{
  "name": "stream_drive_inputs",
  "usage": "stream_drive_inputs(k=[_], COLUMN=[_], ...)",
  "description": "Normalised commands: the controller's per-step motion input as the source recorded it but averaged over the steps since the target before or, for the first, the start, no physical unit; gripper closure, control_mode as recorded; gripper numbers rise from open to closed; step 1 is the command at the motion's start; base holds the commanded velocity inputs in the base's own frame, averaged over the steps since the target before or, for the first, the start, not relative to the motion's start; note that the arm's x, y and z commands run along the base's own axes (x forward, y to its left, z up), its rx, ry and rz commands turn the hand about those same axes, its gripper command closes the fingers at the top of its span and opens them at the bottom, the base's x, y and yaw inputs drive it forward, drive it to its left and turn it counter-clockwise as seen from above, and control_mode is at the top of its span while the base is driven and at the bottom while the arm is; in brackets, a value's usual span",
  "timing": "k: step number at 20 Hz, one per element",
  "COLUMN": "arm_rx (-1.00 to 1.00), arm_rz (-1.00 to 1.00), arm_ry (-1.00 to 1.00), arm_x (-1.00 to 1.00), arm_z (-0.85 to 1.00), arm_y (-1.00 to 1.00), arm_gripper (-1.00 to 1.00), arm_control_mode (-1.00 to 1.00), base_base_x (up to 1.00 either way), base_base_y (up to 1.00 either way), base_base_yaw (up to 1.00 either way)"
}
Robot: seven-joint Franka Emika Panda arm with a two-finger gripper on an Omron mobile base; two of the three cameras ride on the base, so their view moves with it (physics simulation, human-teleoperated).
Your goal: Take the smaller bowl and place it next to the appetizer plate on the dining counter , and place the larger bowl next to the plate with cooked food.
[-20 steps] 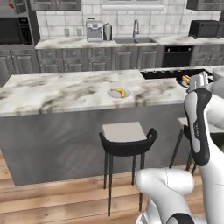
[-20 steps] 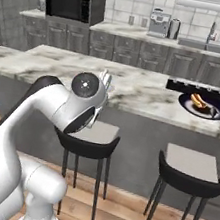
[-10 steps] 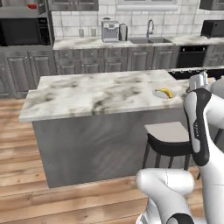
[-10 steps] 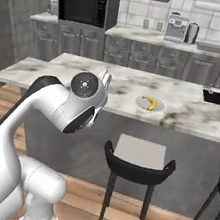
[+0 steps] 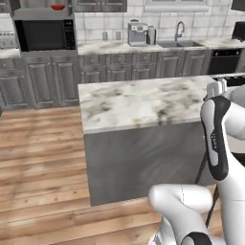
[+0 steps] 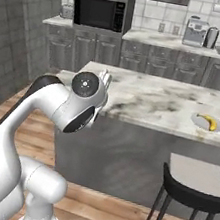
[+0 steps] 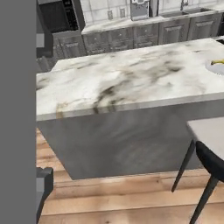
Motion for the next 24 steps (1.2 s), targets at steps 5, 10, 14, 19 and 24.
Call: stream_drive_inputs(k=[5, 10, 14, 19, 24], arm_rx=[0.0, 0.0, 0.0, 0.0, 0.0], arm_rz=[0.0, 0.0, 0.0, 0.0, 0.0], arm_ry=[0.0, 0.0, 0.0, 0.0, 0.0], arm_x=[0.0, 0.0, 0.0, 0.0, 0.0], arm_z=[0.0, 0.0, 0.0, 0.0, 0.0], arm_y=[0.0, 0.0, 0.0, 0.0, 0.0], arm_gripper=[-1.0, -1.0, -1.0, -1.0, -1.0], arm_control_mode=[1.0, 1.0, 1.0, 1.0, 1.0], base_base_x=[-0.38, 0.09, 1.0, 0.91, 0.78], base_base_y=[1.0, 1.0, 1.0, 1.0, 1.0], base_base_yaw=[0.0, -0.03, -0.13, -0.06, -0.05])
